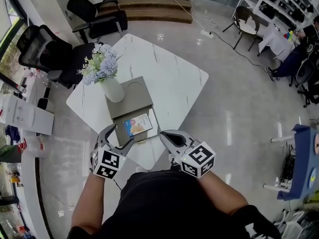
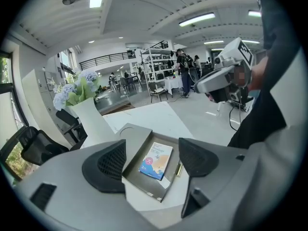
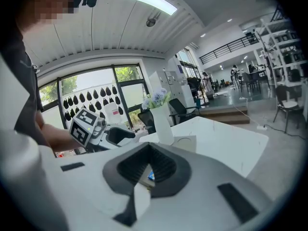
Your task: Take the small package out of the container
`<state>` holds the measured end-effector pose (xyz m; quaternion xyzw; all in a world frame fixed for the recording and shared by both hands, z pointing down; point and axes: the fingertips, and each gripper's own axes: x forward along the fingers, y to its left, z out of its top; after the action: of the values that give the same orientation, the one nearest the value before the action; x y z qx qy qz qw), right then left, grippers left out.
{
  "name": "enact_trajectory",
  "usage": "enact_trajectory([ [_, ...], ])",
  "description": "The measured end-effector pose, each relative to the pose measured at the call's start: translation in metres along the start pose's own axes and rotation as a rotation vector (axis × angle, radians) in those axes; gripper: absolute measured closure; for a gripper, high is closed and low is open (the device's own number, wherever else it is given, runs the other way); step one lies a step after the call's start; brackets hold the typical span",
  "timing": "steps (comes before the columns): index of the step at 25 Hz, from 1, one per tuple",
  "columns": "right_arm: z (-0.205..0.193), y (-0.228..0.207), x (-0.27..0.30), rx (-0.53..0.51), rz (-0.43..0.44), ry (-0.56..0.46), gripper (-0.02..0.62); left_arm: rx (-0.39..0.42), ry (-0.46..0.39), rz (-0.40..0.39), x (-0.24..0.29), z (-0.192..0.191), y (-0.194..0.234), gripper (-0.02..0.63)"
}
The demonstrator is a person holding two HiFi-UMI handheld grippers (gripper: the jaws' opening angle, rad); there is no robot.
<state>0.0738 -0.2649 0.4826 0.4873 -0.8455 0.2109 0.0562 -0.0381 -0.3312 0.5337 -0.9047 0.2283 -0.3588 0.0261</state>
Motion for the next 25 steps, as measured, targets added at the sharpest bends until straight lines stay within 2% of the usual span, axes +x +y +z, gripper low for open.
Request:
enact_trajectory([
  [4, 0.000, -0.002, -0.002, 0.008, -0.009, -0.003, 0.594, 0.032, 0.024, -0.027, 0.008, -0.002, 0.000, 0.244],
  [8, -0.003, -0.003, -0.004, 0.014, -0.015, -0.002, 0.594, 0.079, 0.086, -0.078, 0.022, -0.012, -0.007, 0.202],
  [14, -0.004, -0.008, -0.007, 0.021, -0.030, -0.007, 0.594, 0.170, 0.126, -0.126, 0.041, -0.017, -0.018, 0.202],
  [25, -0.010, -0.019, -0.013, 0.047, -0.057, 0.002, 0.594, 0.264, 0.219, -0.223, 0.090, -0.038, -0.027, 0.202],
])
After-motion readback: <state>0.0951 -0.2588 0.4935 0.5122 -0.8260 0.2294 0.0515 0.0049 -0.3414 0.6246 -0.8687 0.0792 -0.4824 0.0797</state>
